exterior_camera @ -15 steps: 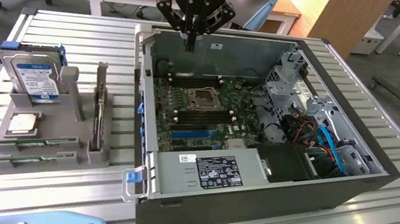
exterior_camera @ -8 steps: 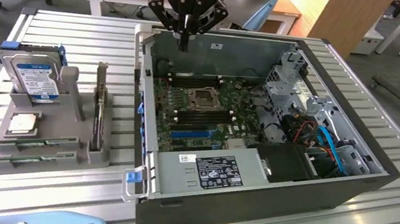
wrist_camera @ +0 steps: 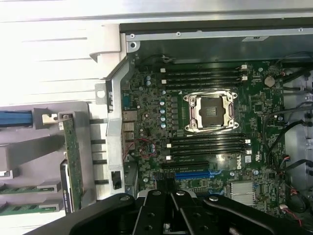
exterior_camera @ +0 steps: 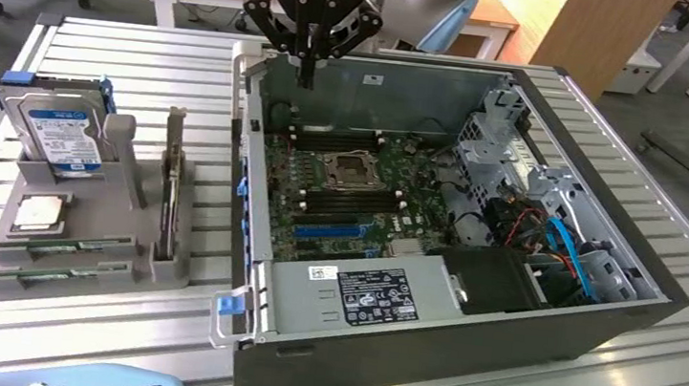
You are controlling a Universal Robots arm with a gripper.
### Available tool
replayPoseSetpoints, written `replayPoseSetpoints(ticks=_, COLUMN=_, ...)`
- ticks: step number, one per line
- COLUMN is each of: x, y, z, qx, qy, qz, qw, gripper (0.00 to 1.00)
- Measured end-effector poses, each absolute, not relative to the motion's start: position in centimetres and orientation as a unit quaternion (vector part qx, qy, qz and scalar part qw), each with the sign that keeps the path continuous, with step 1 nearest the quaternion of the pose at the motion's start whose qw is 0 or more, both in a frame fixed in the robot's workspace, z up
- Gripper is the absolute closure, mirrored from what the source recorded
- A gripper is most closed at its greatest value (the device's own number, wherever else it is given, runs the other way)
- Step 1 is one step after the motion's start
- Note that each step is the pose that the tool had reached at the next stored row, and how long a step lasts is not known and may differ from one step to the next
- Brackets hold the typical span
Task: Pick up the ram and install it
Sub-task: 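Reach for the ram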
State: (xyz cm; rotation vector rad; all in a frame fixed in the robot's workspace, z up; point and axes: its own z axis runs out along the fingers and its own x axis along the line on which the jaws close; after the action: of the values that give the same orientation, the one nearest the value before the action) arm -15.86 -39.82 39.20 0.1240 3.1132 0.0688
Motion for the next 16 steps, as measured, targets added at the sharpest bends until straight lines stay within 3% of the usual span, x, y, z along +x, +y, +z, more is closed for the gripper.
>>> replayPoseSetpoints(ticks=16, x=-17.6, y=-39.7, z=39.1, qx=0.050, qy=0.998, qz=0.022, qw=0.013, gripper=0.90)
